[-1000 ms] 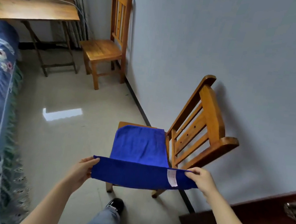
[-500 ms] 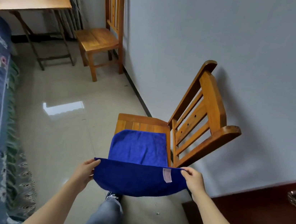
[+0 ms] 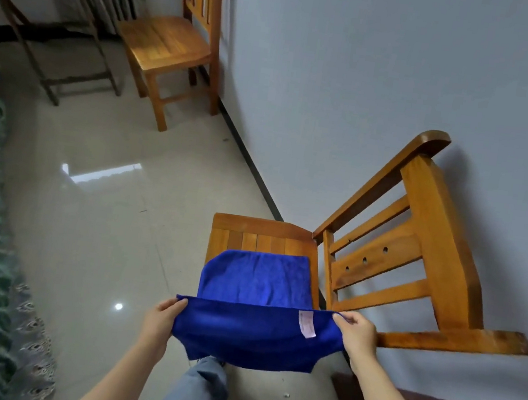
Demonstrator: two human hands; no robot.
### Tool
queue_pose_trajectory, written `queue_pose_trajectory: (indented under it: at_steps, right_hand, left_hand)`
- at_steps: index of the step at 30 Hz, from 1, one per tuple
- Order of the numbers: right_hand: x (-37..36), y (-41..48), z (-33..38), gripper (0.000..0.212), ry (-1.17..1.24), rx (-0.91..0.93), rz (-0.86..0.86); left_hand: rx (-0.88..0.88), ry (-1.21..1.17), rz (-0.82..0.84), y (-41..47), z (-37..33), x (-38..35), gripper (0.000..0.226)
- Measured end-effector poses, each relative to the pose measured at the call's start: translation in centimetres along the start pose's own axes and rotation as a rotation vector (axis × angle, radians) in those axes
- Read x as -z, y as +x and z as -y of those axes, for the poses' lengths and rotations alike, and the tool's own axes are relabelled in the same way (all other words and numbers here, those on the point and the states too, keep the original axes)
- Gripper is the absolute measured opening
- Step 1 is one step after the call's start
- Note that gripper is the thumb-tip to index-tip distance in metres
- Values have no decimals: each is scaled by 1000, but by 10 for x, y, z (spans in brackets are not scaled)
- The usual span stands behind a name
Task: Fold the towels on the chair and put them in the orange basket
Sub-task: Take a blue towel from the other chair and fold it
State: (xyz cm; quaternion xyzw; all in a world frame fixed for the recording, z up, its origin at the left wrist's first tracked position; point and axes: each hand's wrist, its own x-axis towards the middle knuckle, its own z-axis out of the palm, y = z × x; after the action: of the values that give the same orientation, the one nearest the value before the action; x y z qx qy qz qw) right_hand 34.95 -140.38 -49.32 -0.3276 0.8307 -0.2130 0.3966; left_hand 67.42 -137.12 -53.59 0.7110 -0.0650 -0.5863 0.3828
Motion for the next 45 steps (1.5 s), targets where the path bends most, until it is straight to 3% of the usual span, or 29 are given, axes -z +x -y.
queue_pose_trajectory:
  at_steps: [7, 18, 20, 22, 25, 30, 34, 40, 43, 45]
  right_hand:
    - [-37, 41, 23, 4, -27, -110, -95]
    - [-106, 147, 9, 10, -93, -87, -14]
    - [-118, 166, 1, 3, -159, -91, -12]
    - [-131, 183, -7, 20, -317, -70, -22]
    - [-168, 192, 2, 42, -677, 162, 61]
    - [-265, 178, 53, 32, -759, 680, 447]
    - [-333, 167, 77, 39, -892, 781, 626]
    - [-350, 166, 66, 54, -1259, 630, 583]
    - [-349, 168, 72, 51, -1252, 496, 641]
    - [-347, 168, 78, 62, -1208, 368, 712]
  left_hand:
    - [62, 75, 17, 64, -25, -19, 10]
    - [45, 113, -89, 155, -13, -52, 12]
    - [29, 123, -89, 164, -4, -58, 12]
    - [10, 144, -71, 169, 5, -62, 12]
    - [22, 157, -67, 173, 25, -67, 17]
    - [67, 116, -87, 167, 49, -74, 24]
    - [149, 29, -145, 168, 52, -67, 22]
    - [218, 21, -150, 183, 47, -58, 12]
    - [205, 34, -153, 189, 44, -56, 14]
    - [196, 37, -150, 189, 43, -56, 17]
